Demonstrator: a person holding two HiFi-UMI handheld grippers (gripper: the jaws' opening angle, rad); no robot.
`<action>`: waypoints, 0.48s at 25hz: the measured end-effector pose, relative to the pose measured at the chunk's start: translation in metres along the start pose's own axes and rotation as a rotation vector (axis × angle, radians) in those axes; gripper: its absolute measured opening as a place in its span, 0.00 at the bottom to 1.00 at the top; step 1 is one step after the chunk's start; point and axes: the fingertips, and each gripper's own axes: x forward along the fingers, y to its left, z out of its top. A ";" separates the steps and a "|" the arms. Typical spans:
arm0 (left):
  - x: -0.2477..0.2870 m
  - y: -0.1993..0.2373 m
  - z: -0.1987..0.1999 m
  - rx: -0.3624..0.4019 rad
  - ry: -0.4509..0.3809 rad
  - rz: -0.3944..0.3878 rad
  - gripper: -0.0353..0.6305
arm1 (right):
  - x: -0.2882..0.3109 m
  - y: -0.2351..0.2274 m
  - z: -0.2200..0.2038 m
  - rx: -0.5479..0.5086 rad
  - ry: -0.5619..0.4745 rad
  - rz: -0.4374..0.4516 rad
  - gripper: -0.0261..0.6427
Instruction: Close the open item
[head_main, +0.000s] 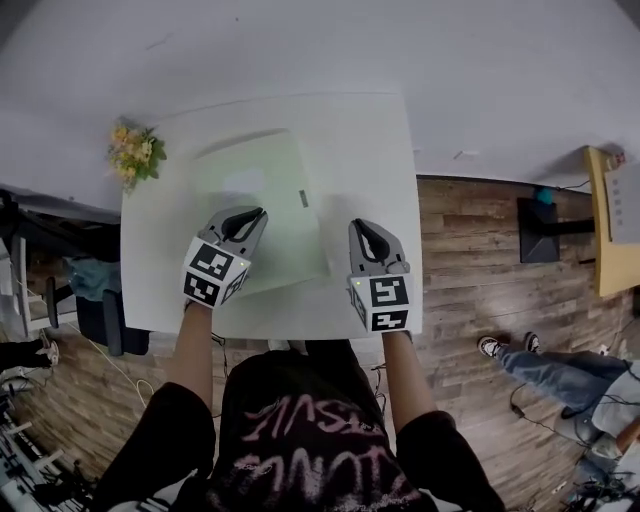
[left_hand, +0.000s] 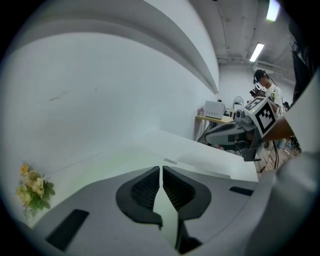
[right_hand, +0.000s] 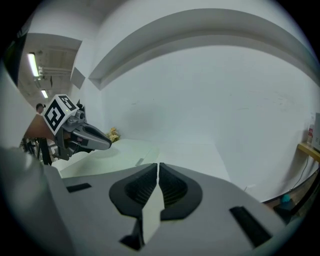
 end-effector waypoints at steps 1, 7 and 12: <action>-0.011 0.005 -0.002 -0.021 -0.018 0.016 0.10 | 0.000 0.009 0.003 -0.006 -0.004 0.004 0.08; -0.087 0.033 -0.020 -0.082 -0.115 0.134 0.09 | -0.003 0.077 0.021 -0.054 -0.029 0.054 0.08; -0.154 0.054 -0.032 -0.129 -0.206 0.215 0.08 | -0.014 0.125 0.041 -0.079 -0.072 0.059 0.08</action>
